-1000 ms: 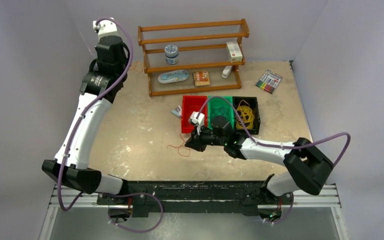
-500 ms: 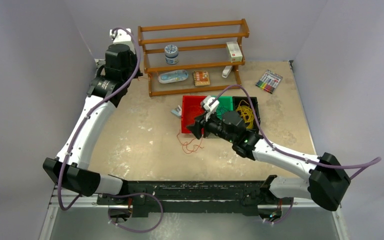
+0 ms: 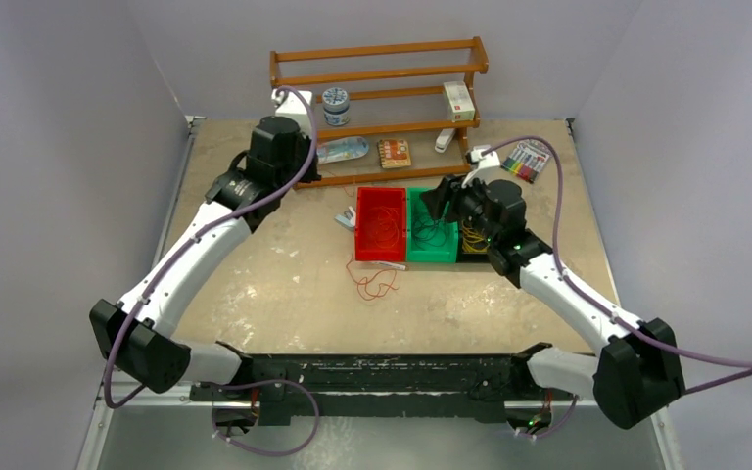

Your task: Untangle the cables

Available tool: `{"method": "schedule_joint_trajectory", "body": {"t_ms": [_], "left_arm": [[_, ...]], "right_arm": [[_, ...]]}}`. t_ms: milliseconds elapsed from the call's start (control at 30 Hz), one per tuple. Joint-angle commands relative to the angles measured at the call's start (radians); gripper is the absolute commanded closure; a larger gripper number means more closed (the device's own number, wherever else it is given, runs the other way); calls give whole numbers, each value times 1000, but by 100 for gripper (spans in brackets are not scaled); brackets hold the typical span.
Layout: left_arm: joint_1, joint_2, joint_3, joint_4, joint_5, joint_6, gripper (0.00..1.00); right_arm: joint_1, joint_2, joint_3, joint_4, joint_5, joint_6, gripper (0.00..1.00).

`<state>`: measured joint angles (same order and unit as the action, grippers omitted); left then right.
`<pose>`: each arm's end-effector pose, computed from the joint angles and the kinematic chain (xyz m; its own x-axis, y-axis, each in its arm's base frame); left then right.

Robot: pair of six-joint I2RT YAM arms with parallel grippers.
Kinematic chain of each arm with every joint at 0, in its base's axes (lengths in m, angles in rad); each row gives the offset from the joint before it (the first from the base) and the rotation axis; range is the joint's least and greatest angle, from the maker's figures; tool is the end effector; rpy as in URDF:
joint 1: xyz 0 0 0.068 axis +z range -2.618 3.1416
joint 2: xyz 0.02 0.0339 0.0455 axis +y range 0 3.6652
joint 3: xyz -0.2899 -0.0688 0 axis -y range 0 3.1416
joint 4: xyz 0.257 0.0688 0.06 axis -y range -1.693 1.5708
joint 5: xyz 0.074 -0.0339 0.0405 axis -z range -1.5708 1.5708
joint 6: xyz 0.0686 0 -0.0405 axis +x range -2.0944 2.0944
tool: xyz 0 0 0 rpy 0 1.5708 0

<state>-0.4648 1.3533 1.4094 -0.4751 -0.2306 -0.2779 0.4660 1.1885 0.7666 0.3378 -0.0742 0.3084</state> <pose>0.3103 -0.1381 0.4136 -0.4182 -0.0890 -0.9040 0.1404 0.9769 -0.1612 0.2772 0.1451 0.3200 -0.2275 0.2244 -0.9476 -0.4670 0.8287 0.3084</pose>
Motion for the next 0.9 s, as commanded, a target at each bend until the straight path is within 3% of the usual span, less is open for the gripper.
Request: {"method": "schedule_joint_trajectory", "body": {"t_ms": [0, 467, 867], "left_arm": [[-67, 11, -3, 89, 10, -6, 100], [-304, 211, 35, 94, -113, 108, 100], [-332, 352, 82, 41, -132, 189, 100]], "right_arm": [[-42, -80, -7, 33, -45, 48, 43], [-48, -177, -63, 38, 19, 24, 40], [-49, -186, -79, 36, 31, 19, 39]]}}
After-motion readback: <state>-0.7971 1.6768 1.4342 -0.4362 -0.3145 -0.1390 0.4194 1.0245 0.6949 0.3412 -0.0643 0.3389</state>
